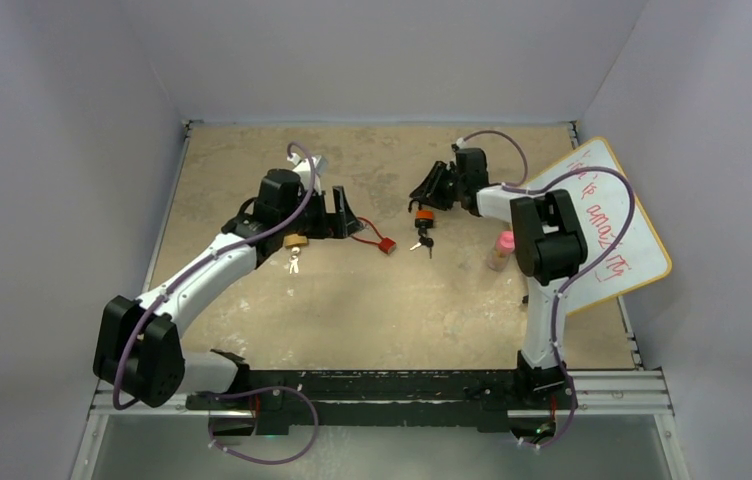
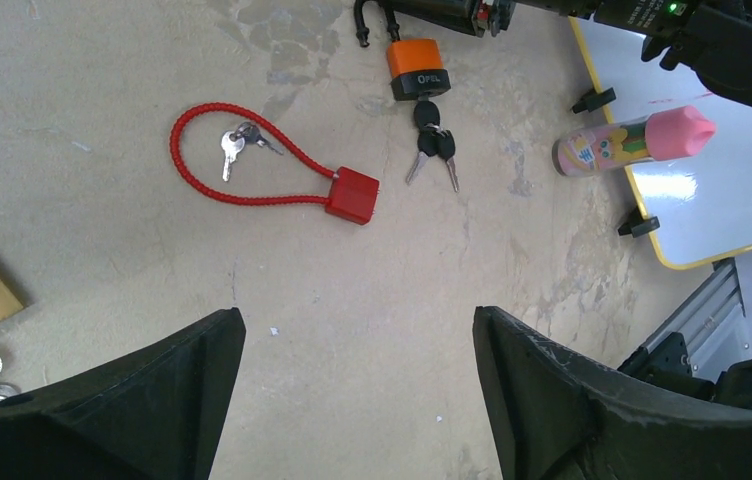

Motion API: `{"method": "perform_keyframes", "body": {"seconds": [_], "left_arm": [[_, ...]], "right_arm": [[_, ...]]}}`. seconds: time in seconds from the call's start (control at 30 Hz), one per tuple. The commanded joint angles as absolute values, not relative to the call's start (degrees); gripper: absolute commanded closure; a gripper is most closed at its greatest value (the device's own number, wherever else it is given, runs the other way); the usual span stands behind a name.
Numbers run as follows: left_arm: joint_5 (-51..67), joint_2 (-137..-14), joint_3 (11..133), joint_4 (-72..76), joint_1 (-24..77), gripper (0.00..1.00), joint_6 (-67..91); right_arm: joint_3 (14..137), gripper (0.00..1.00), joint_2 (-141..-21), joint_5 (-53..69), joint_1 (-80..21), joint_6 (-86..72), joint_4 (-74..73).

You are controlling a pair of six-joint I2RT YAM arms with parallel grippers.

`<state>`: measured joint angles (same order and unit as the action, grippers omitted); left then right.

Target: Unlock with the key

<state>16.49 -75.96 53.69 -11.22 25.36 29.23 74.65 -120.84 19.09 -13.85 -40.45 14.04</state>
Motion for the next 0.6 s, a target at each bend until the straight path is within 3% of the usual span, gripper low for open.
{"method": "perform_keyframes", "body": {"seconds": [0.0, 0.07, 0.17, 0.57], "left_arm": [[18.68, -76.2, 56.56, -9.61, 23.34, 0.14, 27.46], [18.3, -75.93, 56.52, -10.19, 22.52, 0.15, 27.76], [16.82, -74.62, 55.86, -11.01, 21.58, 0.15, 28.36], [5.49, -65.2, 50.97, -13.41, 21.09, 0.16, 31.28]], "right_arm": [[77.95, 0.49, -119.23, 19.12, -13.24, -34.65, 11.98], [77.16, 0.39, -116.1, 15.18, -13.31, -32.79, 11.12], [75.78, 0.31, -110.77, 9.63, -13.67, -30.9, 9.01], [75.5, 0.29, -107.16, 3.15, -29.17, -15.2, -4.35]]}}
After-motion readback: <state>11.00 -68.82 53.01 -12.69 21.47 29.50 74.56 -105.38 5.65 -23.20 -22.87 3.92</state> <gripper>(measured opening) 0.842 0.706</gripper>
